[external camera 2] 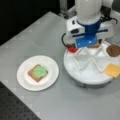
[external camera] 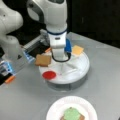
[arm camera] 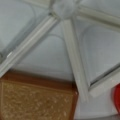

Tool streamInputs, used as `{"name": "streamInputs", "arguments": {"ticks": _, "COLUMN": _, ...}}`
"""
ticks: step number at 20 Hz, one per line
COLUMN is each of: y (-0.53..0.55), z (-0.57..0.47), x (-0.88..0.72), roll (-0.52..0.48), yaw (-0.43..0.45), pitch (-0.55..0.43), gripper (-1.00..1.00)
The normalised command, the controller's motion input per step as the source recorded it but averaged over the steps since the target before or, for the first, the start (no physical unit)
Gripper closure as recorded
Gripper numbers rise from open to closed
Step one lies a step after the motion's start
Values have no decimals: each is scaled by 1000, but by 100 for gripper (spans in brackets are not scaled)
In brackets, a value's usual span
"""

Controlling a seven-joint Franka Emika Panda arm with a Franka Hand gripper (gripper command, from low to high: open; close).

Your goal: Ingredient selection for cheeseburger or sandwich

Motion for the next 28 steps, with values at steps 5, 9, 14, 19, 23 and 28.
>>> {"name": "streamInputs", "arguments": {"ticks": 5, "y": -146, "z": 219, "x": 74, "roll": 247, "yaw": -485, "pitch": 183, "gripper": -100}}
{"name": "streamInputs", "arguments": {"ticks": 9, "y": -119, "z": 253, "x": 133, "roll": 233, "yaw": -404, "pitch": 125, "gripper": -100}}
{"name": "streamInputs", "arguments": {"ticks": 14, "y": -125, "z": 213, "x": 179, "roll": 266, "yaw": -334, "pitch": 131, "gripper": -100}}
{"name": "streamInputs", "arguments": {"ticks": 19, "y": -215, "z": 279, "x": 303, "roll": 293, "yaw": -246, "pitch": 207, "gripper": -100}}
{"name": "streamInputs", "arguments": {"ticks": 23, "y": -216, "z": 288, "x": 371, "roll": 301, "yaw": -134, "pitch": 227, "gripper": -100}}
{"name": "streamInputs", "arguments": {"ticks": 28, "y": -225, "z": 204, "x": 339, "roll": 345, "yaw": -102, "pitch": 252, "gripper": -100}}
